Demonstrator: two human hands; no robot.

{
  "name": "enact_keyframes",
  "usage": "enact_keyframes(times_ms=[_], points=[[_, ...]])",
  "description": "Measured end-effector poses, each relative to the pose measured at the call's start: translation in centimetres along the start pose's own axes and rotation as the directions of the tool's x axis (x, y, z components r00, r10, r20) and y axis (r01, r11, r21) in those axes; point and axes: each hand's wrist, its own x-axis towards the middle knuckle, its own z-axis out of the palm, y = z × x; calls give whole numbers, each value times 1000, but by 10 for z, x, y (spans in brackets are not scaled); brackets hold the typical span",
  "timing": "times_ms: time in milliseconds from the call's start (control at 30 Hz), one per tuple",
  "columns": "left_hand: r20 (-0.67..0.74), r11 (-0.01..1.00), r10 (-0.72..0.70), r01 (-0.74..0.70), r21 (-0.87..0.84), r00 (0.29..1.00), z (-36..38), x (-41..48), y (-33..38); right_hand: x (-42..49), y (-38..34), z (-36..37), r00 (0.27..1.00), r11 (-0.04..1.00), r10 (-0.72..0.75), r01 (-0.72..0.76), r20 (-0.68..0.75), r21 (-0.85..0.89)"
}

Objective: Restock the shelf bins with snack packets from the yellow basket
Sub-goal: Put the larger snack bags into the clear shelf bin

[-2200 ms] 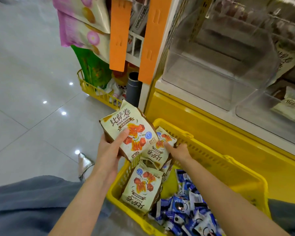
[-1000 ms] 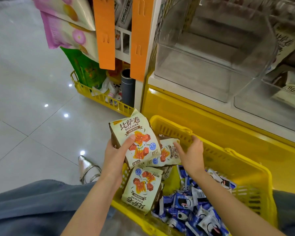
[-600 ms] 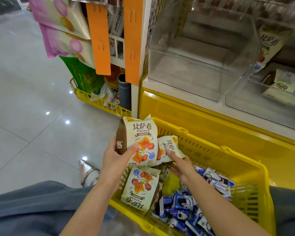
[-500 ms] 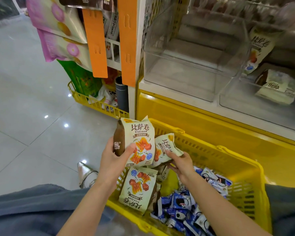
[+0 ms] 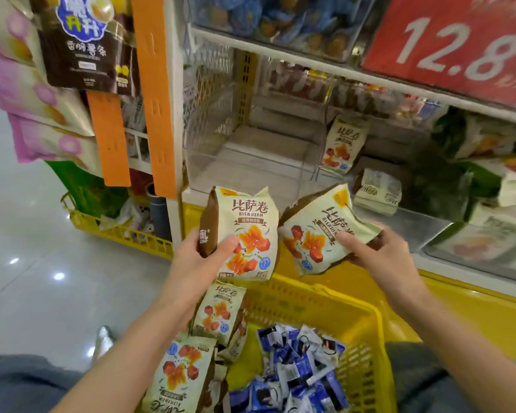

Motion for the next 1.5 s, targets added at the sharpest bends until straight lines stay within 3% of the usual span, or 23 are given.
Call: enact_keyframes(times_ms=[167,400,600,867,1200,1267,1367,1433,1500], points=[[103,993,94,-100,59,990,30,19,35,25,-42,-49,935,967,-248,226,-252,-114],[138,970,171,-192,151,975,48,46,58,97,-62,-51,907,973,-228,206,-354,-99],[123,968,202,-217,129,972,50,71,64,167,-51,-23,934,941,-212,115,-287,-318],[126,975,224,-223,-20,967,63,95,75,247,-40,-13,977,803,-172,65,-127,-592],[128,978,207,-204,-42,970,75,98,75,261,-33,-30,989,886,-133,88,-69,-455],[117,977,212,-207,-53,970,76,96,76,251,-35,-39,978,888,-189,134,-83,-440],[112,977,212,-209,-31,971,76,94,76,228,-39,-58,938,796,-336,235,-83,-558],[114,977,214,-211,-31,970,77,94,75,214,-36,-73,968,733,-249,200,18,-650],[121,976,219,-215,-40,968,79,93,74,206,-28,-85,987,660,-50,147,152,-737]])
